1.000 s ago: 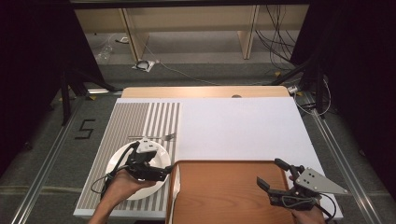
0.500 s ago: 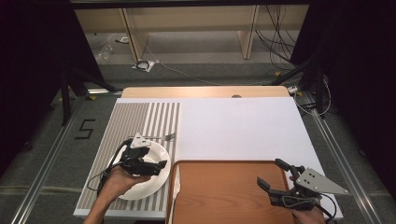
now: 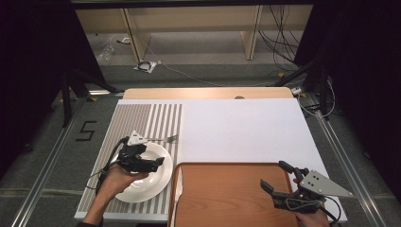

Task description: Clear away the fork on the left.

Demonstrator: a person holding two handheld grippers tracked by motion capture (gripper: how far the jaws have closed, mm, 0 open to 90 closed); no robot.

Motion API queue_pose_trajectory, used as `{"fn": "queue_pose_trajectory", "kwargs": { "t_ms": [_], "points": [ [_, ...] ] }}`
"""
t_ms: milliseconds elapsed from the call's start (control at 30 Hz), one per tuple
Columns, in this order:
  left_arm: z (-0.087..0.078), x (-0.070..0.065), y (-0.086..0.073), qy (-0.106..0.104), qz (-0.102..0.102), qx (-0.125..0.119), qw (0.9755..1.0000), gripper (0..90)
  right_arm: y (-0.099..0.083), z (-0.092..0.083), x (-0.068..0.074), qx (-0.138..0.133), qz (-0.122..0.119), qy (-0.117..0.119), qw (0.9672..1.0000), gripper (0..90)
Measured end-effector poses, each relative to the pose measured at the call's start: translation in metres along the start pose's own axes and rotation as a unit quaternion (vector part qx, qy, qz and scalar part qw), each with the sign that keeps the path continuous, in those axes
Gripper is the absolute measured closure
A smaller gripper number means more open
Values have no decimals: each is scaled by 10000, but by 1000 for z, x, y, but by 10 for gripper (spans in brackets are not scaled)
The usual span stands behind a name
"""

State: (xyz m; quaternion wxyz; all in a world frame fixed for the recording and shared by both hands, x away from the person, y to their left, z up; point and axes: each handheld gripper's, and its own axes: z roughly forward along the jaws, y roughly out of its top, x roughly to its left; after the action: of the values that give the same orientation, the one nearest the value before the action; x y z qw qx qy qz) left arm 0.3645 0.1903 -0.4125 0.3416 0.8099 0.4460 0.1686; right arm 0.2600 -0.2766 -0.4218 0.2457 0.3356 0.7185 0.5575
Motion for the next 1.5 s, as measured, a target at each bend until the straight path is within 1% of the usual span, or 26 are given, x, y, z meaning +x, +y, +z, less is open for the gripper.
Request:
{"fn": "queue_pose_trajectory", "kwargs": {
  "t_ms": [133,167,200,233,300,333,533,600,700,867,933,1000,1100,1233,1300,1433,1500],
  "points": [
    [2,3,2,62,-19,-10,10000,197,0,0,0,-2,-6,14,10000,151],
    [2,4,2,72,-7,-10,10000,198,0,-1,0,47,-19,-8,10000,151],
    [3,4,3,75,0,-3,10000,198,0,-1,0,46,-21,-11,10000,151],
    [3,5,4,96,-7,-12,10000,198,0,1,-1,-22,-7,21,10000,151],
    [3,6,6,119,-13,-7,9999,199,-1,0,-1,-8,-10,10,10000,151],
    [4,7,7,143,8,-5,9999,199,0,0,-1,23,-21,-9,10000,151],
    [8,15,15,242,59,51,9997,201,-1,-2,-1,-8,9,-52,10000,151],
    [11,19,18,317,111,104,9994,203,-1,-1,0,-28,-23,-46,10000,151],
    [16,25,23,362,102,173,9991,206,0,-2,0,28,-33,-35,10000,151],
    [21,35,32,394,188,323,9985,209,-1,-1,0,-9,-11,-43,10000,151],
    [26,40,35,420,167,376,9983,213,-1,-1,0,-17,-24,-49,10000,152],
    [31,45,37,444,174,458,9978,215,-1,-2,0,-7,-7,-48,10000,151],
    [40,51,42,473,257,624,9966,216,-1,-2,-1,-21,-12,-46,10000,151],
    [48,59,47,499,265,723,9958,219,-1,-2,0,8,6,-45,10000,151],
    [52,63,49,475,245,777,9955,222,-1,-2,-1,11,10,-38,10000,152],
    [60,69,54,481,289,910,9943,223,-2,-2,-1,3,15,-40,10000,152],
    [64,71,56,487,342,989,9933,224,-2,-2,-2,-7,11,-46,10000,151]
  ]
}}
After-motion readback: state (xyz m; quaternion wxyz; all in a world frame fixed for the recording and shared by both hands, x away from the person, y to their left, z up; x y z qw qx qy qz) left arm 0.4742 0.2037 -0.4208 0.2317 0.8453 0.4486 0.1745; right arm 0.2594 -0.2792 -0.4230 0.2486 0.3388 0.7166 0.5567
